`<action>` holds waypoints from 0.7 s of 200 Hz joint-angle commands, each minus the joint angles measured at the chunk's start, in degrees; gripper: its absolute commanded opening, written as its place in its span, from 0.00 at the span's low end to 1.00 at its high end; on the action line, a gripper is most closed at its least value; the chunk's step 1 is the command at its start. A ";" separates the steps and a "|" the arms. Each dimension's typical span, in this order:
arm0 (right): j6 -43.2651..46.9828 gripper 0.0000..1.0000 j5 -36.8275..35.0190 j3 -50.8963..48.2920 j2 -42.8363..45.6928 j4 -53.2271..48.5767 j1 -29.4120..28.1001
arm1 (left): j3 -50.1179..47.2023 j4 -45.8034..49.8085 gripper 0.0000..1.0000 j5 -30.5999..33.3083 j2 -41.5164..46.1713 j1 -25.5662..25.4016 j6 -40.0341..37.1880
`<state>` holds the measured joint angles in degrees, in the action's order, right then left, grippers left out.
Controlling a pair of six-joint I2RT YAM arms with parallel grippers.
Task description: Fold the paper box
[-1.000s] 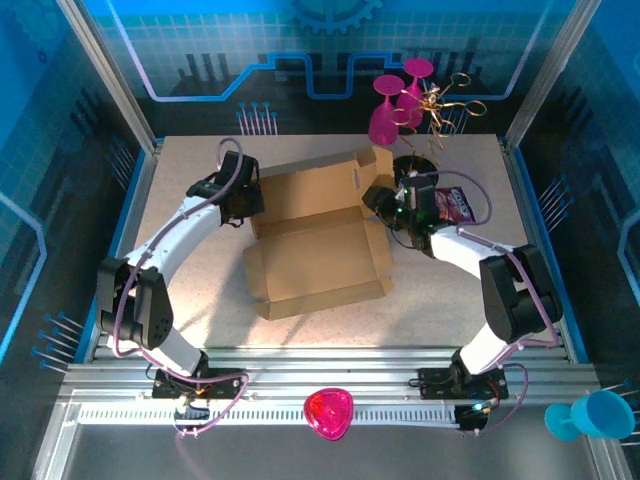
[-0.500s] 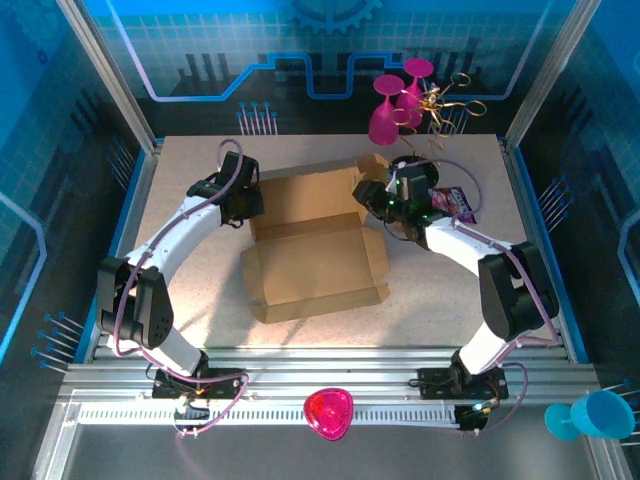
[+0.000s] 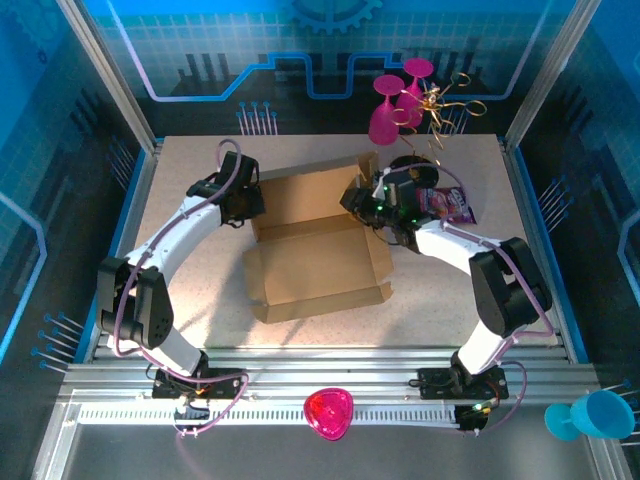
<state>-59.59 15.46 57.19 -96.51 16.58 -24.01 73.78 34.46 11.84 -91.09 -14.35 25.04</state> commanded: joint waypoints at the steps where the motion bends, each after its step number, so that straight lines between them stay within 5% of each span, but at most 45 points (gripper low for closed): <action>1: -0.54 0.35 0.27 -1.49 -0.68 0.62 -1.25 | 1.70 -1.81 0.00 -3.39 1.07 0.20 2.63; 86: 7.46 0.50 4.61 3.55 16.52 -8.17 2.90 | 0.40 -1.06 0.00 -6.12 3.54 2.55 -2.25; 140: 11.15 0.54 14.57 4.72 27.14 -11.65 17.21 | 0.11 -2.35 0.00 -14.97 4.31 5.84 -6.71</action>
<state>-51.88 24.08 60.88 -71.29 9.39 -12.56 73.78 34.00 3.73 -88.68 -10.02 21.39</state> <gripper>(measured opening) 0.544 0.068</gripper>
